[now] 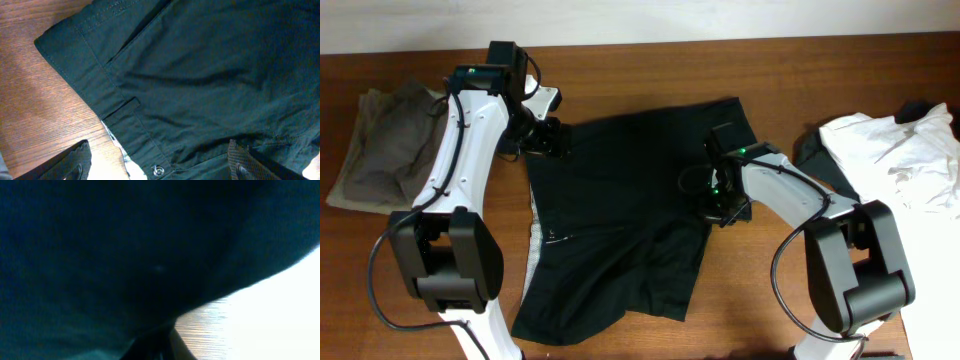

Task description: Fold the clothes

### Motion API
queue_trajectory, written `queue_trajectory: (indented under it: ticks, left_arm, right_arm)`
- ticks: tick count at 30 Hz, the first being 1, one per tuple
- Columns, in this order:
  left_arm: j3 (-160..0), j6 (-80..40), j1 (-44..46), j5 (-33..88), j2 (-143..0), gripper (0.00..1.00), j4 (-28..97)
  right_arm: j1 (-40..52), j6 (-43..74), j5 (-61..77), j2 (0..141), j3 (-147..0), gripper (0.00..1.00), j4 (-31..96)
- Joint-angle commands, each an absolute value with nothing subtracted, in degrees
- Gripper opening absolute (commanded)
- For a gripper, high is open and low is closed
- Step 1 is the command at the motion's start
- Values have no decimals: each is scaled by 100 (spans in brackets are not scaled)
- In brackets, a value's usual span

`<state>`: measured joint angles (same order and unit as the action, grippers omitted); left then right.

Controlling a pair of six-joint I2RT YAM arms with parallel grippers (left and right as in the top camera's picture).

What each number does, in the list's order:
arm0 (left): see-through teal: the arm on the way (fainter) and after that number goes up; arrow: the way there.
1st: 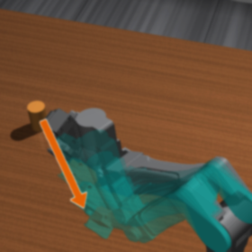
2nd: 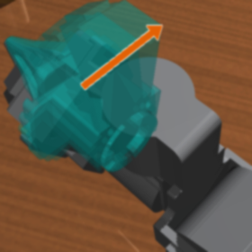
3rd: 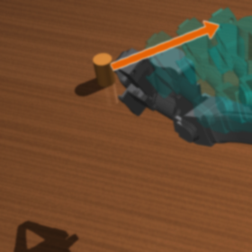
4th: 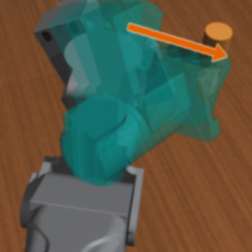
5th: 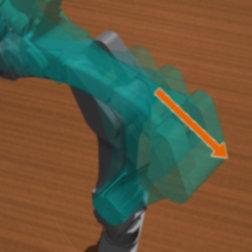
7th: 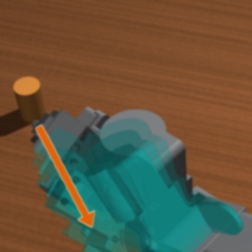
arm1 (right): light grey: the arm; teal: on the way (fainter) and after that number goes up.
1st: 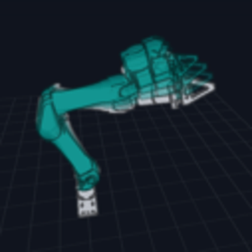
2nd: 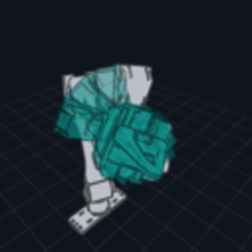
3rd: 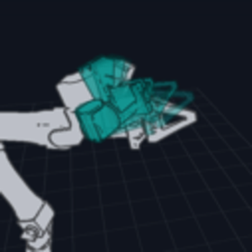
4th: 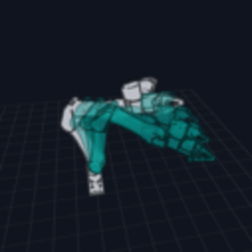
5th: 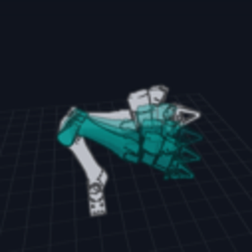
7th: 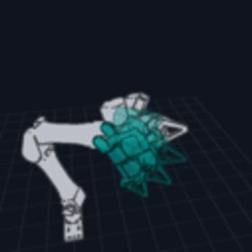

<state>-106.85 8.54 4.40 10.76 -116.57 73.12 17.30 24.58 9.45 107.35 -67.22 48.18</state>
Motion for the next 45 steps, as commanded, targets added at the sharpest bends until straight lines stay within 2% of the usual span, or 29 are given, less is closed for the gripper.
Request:
queue_trajectory:
  ticks: [1, 4, 5, 6, 7, 8, 9, 10, 13, 15, 17, 19, 20, 21, 29, 34, 36, 40, 42, 43, 45]
  left_arm:
    - [-10809, 871, 462, 1179, -11483, 87, 7319]
    - [-10809, 869, 462, 1179, -11483, 87, 7290]
    - [-10809, 869, 462, 1179, -11483, 92, 7290]
    - [-10809, 871, 462, 1179, -11483, 92, 7290]
    - [-10807, 869, 462, 1179, -11483, 92, 7290]
    - [-10807, 871, 462, 1179, -11483, 92, 7290]
    - [-10807, 869, 462, 1179, -11483, 92, 7290]
    - [-10809, 869, 462, 1179, -11483, 92, 7290]
    - [-10807, 869, 462, 1179, -11483, 92, 7286]
    - [-10783, 869, 462, 1181, -11489, 89, 7218]
    - [-10554, 871, 508, 1177, -11507, 63, 6818]
    - [-10210, 869, 565, 1120, -11572, 38, 6246]
    - [-10038, 869, 589, 1068, -11627, 28, 5970]
    - [-9780, 867, 598, 1072, -11791, 0, 5518]
    - [-9662, 1000, 585, 1002, -13124, 0, 4582]
    - [-9666, 895, 447, -729, -13515, 0, 3647]
    - [-9898, 626, 285, -829, -13506, 0, 3422]
    - [-10565, 607, 202, -266, -13502, 0, 3581]
    - [-10945, 607, 246, -10, -13498, 0, 3826]
    - [-11236, 607, 257, 128, -13498, 2, 4101]
    - [-11861, 607, 261, 290, -13498, 6, 4735]
  right_arm:
    - [1149, 2342, -91, 10436, -6997, 4, 5662]
    - [401, 2604, -1275, 10134, -7649, 4, 6904]
    - [158, 2696, -1542, 10095, -7863, 4, 7188]
    - [23, 2742, -1763, 10095, -7983, 4, 7328]
    - [-222, 2853, -2088, 10095, -8123, 7, 7443]
    - [-370, 2858, -2038, 10095, -8187, 29, 7459]
    - [-486, 2853, -2021, 10095, -8237, 43, 7476]
    - [-622, 2851, -2021, 10095, -8291, 47, 7483]
    - [-908, 2451, -1621, 10095, -8547, 47, 7634]
    - [-867, 1472, -75, 10095, -8582, 47, 7470]
    - [-716, 768, 1369, 10097, -8571, 47, 7188]
    - [-596, 775, 1612, 10097, -8571, 47, 6973]
    - [-543, 797, 1634, 10097, -8571, 47, 6875]
    - [-484, 799, 1660, 10097, -8573, 47, 6823]
    - [-482, 1125, 1741, 10097, -8573, 47, 6595]
    - [-434, 1573, 1737, 10099, -8549, 46, 5905]
    - [-329, 1570, 1658, 10103, -8429, 47, 5981]
    - [-228, 1916, 526, 10165, -7824, 47, 5999]
    - [-226, 1916, 528, 10165, -7264, 47, 5481]
    - [-228, 1920, 467, 10165, -6823, 51, 5033]
    - [-233, 2200, -110, 10165, -6252, 51, 4436]
